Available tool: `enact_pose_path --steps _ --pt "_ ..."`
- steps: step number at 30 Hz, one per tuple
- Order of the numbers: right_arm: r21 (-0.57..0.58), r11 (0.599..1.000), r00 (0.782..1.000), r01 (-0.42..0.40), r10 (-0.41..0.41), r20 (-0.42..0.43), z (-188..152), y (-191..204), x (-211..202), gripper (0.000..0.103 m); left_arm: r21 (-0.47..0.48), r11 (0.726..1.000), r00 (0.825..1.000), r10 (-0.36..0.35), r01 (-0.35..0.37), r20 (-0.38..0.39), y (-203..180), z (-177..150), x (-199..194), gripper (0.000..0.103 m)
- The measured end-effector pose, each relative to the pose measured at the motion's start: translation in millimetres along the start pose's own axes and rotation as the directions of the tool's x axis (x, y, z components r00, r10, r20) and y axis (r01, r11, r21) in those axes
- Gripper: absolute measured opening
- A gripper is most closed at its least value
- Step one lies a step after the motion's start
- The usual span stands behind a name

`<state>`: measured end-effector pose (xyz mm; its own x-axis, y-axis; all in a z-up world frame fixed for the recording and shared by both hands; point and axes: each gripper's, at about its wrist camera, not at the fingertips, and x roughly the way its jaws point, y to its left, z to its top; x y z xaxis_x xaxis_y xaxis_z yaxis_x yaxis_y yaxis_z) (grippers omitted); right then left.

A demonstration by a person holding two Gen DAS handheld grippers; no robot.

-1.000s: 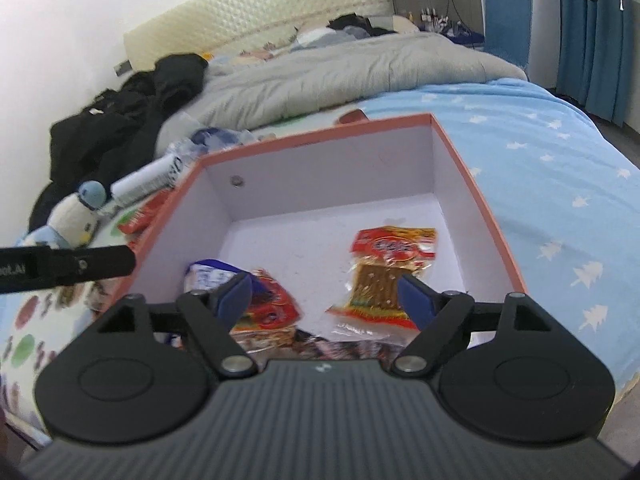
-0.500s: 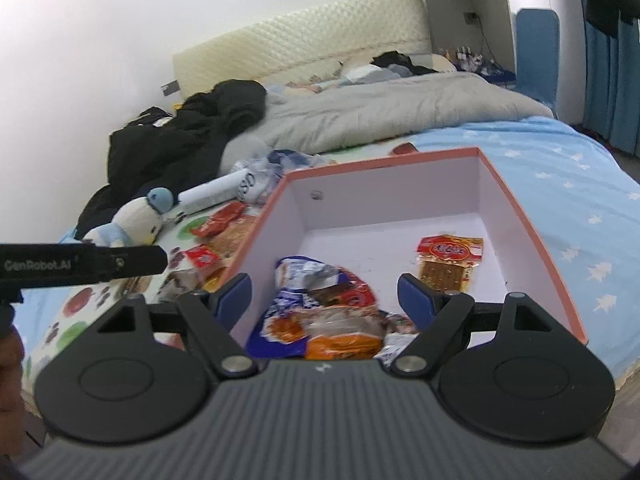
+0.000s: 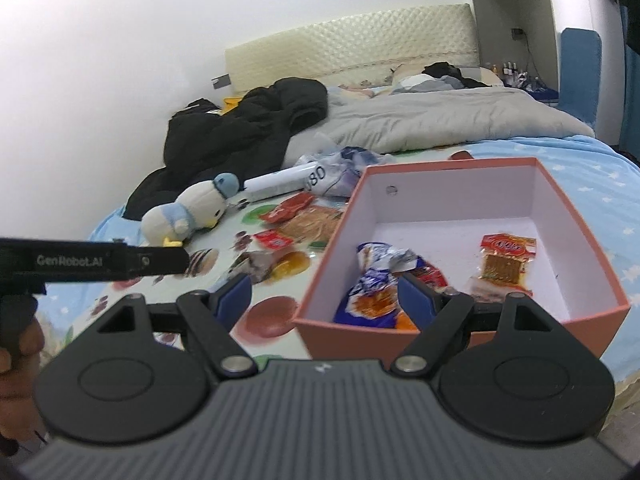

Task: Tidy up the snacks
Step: 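Move both tools back from the pink box toward the remaining snacks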

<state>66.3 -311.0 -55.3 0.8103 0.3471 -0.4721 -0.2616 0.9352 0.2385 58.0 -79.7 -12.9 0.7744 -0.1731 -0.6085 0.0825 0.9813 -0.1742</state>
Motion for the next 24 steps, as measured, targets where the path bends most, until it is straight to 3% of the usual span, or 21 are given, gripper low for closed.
enact_pose_path --steps 14,24 --pt "-0.058 0.998 1.0 0.003 -0.003 0.003 -32.3 56.0 -12.2 0.082 -0.07 0.998 0.999 -0.001 -0.001 -0.034 58.1 -27.5 -17.7 0.069" --pt "-0.087 0.996 0.999 0.033 -0.034 -0.012 -23.4 68.9 16.9 0.081 -0.086 0.996 0.997 -0.01 0.004 -0.075 97.0 -27.8 35.0 0.069"
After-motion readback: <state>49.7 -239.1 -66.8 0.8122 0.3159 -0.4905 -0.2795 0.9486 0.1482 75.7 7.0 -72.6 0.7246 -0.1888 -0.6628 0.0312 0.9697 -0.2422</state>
